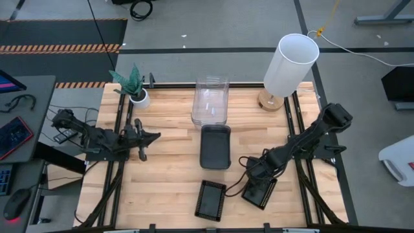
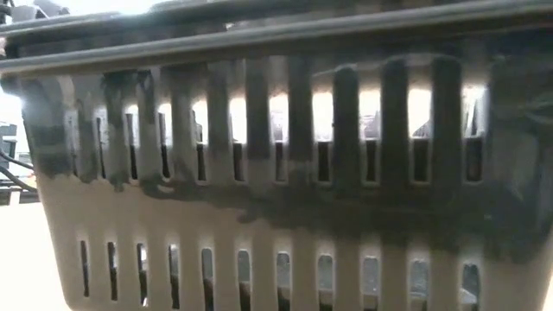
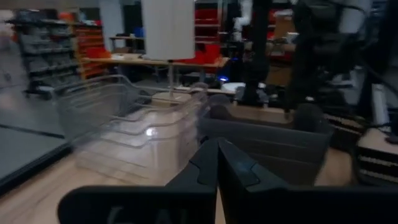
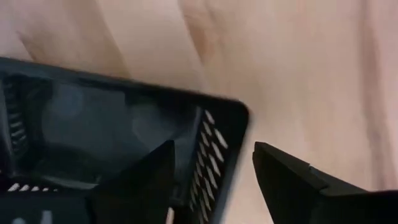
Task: Stack baskets by color
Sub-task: Stack the right black bin on top of the black bin
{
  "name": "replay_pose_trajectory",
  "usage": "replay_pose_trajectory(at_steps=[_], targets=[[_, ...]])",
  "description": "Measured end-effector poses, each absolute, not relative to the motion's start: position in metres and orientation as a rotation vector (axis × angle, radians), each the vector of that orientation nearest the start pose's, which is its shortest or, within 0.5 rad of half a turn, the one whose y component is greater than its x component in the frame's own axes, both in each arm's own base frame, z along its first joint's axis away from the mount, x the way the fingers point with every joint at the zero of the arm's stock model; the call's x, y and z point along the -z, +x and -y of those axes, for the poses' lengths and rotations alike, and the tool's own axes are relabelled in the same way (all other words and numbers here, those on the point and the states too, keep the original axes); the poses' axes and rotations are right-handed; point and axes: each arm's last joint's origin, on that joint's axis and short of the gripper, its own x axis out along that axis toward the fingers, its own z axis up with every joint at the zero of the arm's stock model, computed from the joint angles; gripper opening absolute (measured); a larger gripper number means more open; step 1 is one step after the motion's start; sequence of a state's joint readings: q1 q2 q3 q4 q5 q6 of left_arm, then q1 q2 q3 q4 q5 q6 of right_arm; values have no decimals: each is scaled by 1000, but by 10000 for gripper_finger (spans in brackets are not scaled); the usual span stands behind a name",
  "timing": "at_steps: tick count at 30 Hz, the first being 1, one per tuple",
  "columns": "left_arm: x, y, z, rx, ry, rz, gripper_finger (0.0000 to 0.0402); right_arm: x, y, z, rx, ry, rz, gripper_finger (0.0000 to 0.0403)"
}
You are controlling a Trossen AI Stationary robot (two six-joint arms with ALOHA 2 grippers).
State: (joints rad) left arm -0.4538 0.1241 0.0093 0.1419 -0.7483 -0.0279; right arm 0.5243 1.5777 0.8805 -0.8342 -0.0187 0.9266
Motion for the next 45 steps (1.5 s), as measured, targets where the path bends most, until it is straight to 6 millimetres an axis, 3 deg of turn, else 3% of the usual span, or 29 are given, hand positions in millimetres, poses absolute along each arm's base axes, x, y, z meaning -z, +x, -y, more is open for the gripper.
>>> replay_pose_trajectory(at_steps=[10,22,28,35,40,45], targets=[[-172,97,31,-92,-12,39,10,-138,219,-128,205,411,-1465,173],[-172,97,32,-37,-116,44,29,-137,221,-128,212,425,-1457,14],[-172,97,32,-37,-115,44,35,-141,231,-128,209,455,-1388,12],[-172,97,32,-37,-115,44,24,-174,251,-144,185,503,-1285,5],[-172,97,32,-37,-115,44,28,-211,262,-163,179,526,-1198,5],[-172,97,32,-37,-115,44,36,-251,280,-188,156,516,-1000,4]])
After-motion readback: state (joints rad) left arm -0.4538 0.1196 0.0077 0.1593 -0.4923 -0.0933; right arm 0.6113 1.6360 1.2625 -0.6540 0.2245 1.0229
